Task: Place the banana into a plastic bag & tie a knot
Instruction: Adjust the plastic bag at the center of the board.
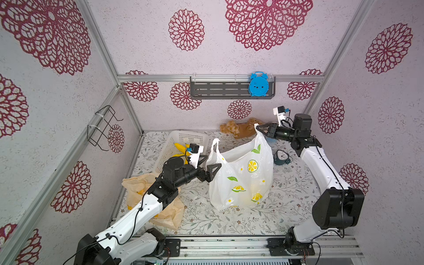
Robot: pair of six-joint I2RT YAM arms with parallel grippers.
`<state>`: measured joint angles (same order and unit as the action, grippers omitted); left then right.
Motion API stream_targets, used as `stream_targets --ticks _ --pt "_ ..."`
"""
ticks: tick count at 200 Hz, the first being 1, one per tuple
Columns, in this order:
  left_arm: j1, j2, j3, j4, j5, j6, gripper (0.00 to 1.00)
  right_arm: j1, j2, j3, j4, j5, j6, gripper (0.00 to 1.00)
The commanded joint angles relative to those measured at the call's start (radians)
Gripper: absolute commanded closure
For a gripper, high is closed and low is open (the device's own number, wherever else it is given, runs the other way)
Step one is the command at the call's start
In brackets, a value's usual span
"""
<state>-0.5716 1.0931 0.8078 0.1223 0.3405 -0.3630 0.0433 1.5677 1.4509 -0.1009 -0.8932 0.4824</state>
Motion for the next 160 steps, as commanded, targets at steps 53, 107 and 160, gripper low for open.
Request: stream_targets --ticks 53,107,160 --pt "-0.035 0.136 0.114 0.005 0.046 0.021 0.04 0.003 -0.082 -0.028 0.024 -0.021 -0.017 1.0" --pt "-0.042 0.191 0.154 -0.016 0.047 0.001 0.06 0.001 -0.129 -0.042 0.017 -0.008 -0.029 1.0" --pt "-0.043 0.081 0.073 -0.005 0.075 0.003 0.03 0.0 -0.132 -0.041 0.005 -0.003 -0.038 1.0"
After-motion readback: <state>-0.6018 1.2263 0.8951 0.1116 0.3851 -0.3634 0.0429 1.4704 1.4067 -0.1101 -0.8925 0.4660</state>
